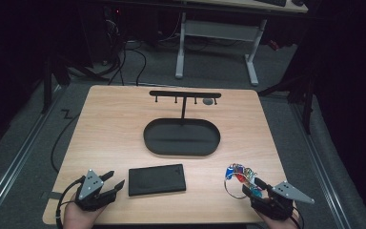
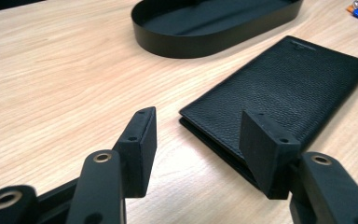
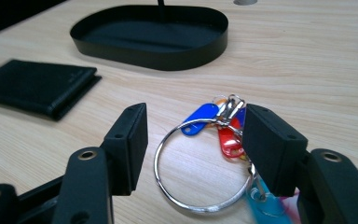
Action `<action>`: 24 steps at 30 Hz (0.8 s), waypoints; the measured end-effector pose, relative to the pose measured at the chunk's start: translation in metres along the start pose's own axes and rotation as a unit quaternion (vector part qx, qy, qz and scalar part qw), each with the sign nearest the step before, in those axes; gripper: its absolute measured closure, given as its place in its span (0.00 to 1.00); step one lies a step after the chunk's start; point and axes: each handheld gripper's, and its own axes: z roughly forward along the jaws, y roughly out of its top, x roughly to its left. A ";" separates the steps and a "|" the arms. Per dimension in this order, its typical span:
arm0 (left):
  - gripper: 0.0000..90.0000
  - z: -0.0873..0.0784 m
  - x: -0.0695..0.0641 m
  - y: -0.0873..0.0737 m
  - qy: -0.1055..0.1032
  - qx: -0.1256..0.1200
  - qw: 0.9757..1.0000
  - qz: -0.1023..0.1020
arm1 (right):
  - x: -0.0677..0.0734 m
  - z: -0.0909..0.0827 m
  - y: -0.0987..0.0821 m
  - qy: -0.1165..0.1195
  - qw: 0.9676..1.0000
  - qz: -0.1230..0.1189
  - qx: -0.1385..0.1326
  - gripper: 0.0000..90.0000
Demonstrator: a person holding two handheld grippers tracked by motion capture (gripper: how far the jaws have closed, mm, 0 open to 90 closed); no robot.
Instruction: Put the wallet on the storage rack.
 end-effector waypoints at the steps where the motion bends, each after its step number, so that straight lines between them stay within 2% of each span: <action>1: 0.53 0.001 0.000 0.000 0.000 0.000 1.000 0.000 | 0.000 0.001 -0.001 -0.004 1.000 -0.003 0.002 0.46; 8: 0.52 0.007 -0.007 0.003 -0.003 0.009 1.000 0.021 | -0.007 0.008 -0.006 -0.013 1.000 0.001 0.021 0.46; 17: 0.52 0.005 -0.006 0.001 -0.001 0.011 1.000 0.017 | -0.010 0.007 -0.006 -0.018 1.000 0.005 0.018 0.46; 24: 0.54 0.007 -0.003 -0.002 -0.001 0.029 0.999 0.015 | -0.010 0.011 -0.006 -0.017 1.000 0.004 0.025 0.46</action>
